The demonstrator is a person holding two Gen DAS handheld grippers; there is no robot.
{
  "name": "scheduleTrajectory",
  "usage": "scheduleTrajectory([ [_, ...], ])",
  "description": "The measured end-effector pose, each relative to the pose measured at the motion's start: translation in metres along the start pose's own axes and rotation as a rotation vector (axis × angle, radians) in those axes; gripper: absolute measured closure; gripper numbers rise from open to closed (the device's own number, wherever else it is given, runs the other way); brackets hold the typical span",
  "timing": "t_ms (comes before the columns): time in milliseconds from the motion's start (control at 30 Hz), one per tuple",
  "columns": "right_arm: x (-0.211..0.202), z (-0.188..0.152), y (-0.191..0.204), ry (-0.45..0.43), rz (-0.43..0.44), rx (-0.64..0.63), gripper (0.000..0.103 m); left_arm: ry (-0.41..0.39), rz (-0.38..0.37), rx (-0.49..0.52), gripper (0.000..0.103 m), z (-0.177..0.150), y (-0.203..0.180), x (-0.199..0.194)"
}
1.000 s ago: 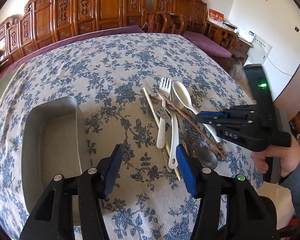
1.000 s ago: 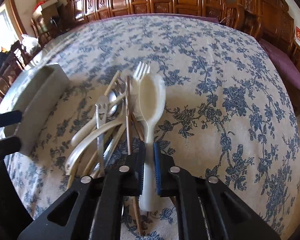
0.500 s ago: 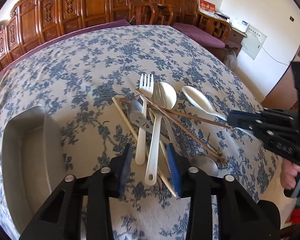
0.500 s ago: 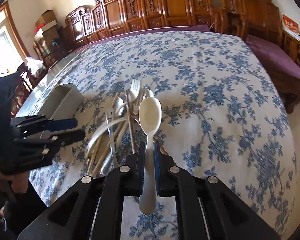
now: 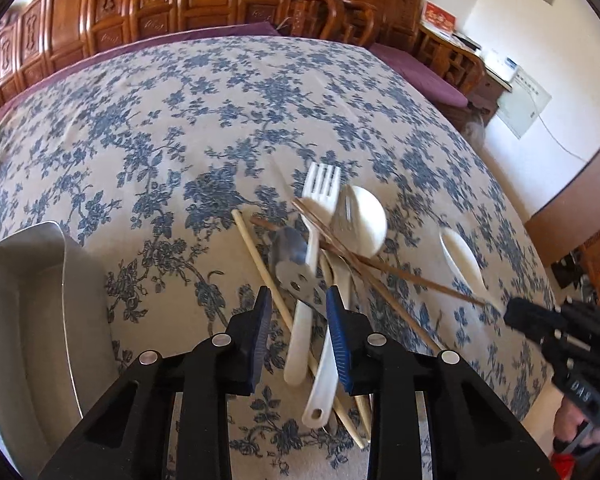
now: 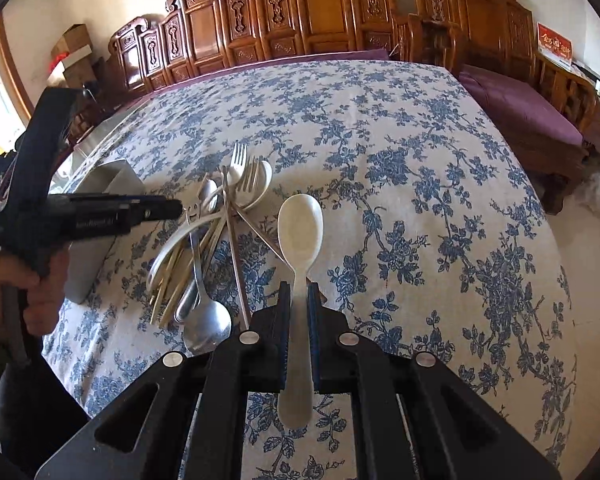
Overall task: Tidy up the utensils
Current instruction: 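Grasp a light wooden chopstick with the left tool while the right tool holds the spoon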
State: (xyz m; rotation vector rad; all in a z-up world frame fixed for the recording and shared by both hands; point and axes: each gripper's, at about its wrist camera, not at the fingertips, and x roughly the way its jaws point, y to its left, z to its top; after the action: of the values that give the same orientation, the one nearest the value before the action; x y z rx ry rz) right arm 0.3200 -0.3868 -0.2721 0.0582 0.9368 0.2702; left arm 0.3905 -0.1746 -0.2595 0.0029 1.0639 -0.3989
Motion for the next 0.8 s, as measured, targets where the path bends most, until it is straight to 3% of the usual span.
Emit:
scheduleTrajectory([
  [433, 0.001, 0.0, -0.002, 0.0, 0.006, 0.019, 0.093, 0.042, 0.036, -0.056, 0.078, 0.011, 0.011, 0.026],
  [467, 0.001, 0.0, -0.003, -0.001, 0.005, 0.021, 0.093, 0.049, 0.046, -0.053, 0.081, 0.012, 0.01, 0.026],
  [500, 0.0, 0.0, -0.003, -0.001, 0.006, 0.022, 0.093, 0.061, 0.052, -0.057, 0.092, 0.013, 0.01, 0.026],
  [533, -0.001, 0.0, -0.003, -0.003, 0.007, 0.022, 0.093, 0.077, 0.056, -0.063, 0.096, 0.012, 0.011, 0.026],
  [800, 0.0, 0.001, -0.002, -0.001, 0.011, 0.018, 0.093, 0.095, 0.029, -0.116, 0.096, 0.006, 0.026, 0.03],
])
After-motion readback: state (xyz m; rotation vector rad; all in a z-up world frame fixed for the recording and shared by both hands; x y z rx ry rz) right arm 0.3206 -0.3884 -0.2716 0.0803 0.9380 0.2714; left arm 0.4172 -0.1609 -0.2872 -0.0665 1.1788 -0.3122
